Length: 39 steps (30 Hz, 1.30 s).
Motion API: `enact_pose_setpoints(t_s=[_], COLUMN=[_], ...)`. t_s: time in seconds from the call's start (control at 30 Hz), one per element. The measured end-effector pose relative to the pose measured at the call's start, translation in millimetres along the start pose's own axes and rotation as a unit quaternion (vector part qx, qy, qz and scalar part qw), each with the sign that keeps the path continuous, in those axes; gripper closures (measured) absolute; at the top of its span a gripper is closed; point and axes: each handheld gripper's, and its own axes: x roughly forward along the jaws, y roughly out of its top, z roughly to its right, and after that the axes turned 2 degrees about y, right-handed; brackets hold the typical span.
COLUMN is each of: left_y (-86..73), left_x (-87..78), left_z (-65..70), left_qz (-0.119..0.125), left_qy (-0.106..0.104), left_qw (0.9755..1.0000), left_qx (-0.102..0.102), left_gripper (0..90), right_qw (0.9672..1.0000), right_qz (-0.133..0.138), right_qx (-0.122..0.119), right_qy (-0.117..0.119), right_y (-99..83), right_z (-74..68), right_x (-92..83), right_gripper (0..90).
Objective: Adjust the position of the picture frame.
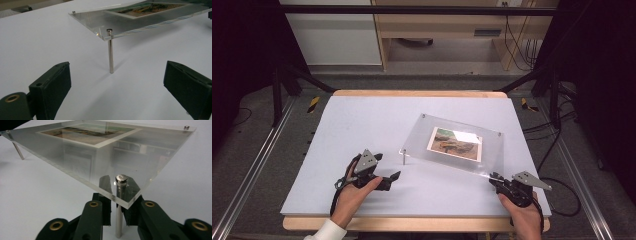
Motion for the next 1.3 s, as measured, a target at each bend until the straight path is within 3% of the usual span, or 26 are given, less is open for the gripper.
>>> enact_pose_setpoints(t_s=[0.27,0.43,0.57,0.73,0.87,1.1,1.2,1.3], left_y=[0.5,3.0,8.5,12.9,15.2,23.9,26.2,27.0], left_x=[0.1,4.6,15.0,39.7,55.0,63.8,65.7,66.2], left_z=[-1.9,-2.6,-3.0,-0.1,-5.1,-10.1,-12.3,-11.4], left_qz=[0.001,-0.001,0.005,-0.007,0.01,0.027,0.032,0.034], left_qy=[0.001,0.004,0.001,-0.004,-0.005,-0.006,-0.014,-0.018], left_qw=[1.0,1.0,0.9998,0.9999,0.9989,0.9982,0.9967,0.9964], left_qx=[-0.007,-0.007,-0.02,-0.015,-0.046,-0.054,-0.073,-0.075], left_gripper=[7.5,10.0,15.1,29.5,45.7,70.3,73.7,80.6], right_qw=[0.9999,0.9989,0.9975,0.9964,0.9958,0.9957,0.9957,0.9954], right_qz=[0.012,0.032,0.038,0.043,0.044,0.042,0.042,0.043], right_qx=[0.008,0.027,0.048,0.059,0.063,0.064,0.063,0.066], right_qy=[0.009,0.022,0.034,0.044,0.049,0.053,0.053,0.054], right_y=[2.4,6.3,8.7,11.6,12.4,12.3,12.2,12.5], right_z=[3.4,5.9,7.1,9.0,10.1,11.1,11.2,11.3], right_x=[-1.2,-3.4,-4.6,-5.4,-5.5,-5.5,-5.6,-5.8], right_gripper=[84.1,84.1,83.6,83.5,83.4,83.3,83.3,83.4])
